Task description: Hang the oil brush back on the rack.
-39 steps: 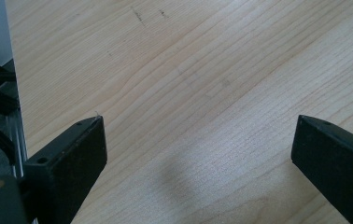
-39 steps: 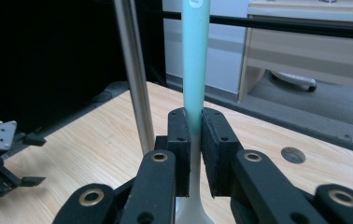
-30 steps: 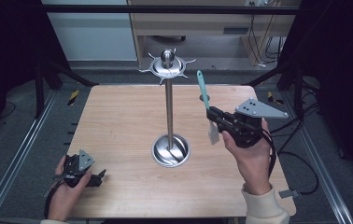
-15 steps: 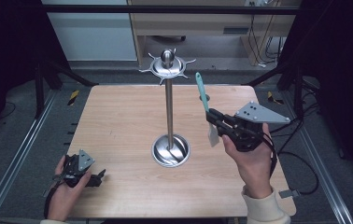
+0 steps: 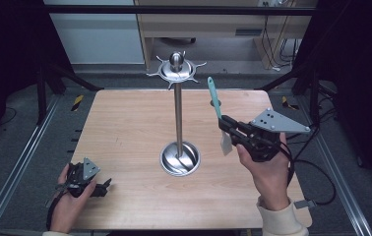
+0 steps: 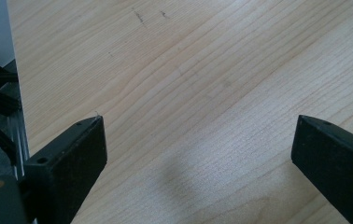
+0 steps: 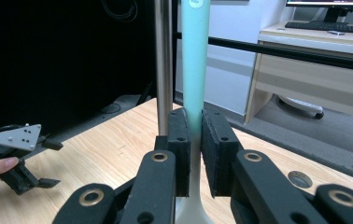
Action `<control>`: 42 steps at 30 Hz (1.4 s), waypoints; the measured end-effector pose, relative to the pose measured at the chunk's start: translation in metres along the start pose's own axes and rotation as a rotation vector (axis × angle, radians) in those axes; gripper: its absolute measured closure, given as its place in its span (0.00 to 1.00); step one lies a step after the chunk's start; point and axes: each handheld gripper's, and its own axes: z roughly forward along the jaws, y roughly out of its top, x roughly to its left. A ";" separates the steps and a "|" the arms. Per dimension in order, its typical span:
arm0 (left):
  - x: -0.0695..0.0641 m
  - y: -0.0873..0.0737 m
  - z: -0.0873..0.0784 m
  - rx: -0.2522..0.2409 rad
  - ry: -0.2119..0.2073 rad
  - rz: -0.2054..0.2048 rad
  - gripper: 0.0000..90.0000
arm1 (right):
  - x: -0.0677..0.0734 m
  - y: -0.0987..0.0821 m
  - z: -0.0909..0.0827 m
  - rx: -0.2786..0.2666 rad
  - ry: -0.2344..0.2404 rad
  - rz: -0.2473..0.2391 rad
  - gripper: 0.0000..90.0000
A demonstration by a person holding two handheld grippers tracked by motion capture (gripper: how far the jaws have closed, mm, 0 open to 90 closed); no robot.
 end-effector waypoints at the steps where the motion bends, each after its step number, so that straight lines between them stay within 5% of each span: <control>1: 0.000 0.000 0.000 0.000 0.000 0.000 0.03 | 0.000 0.000 0.000 -0.002 0.003 0.001 0.91; 42: -0.002 0.000 0.002 0.004 -0.005 0.001 0.03 | 0.009 0.001 0.012 0.005 0.050 -0.011 0.91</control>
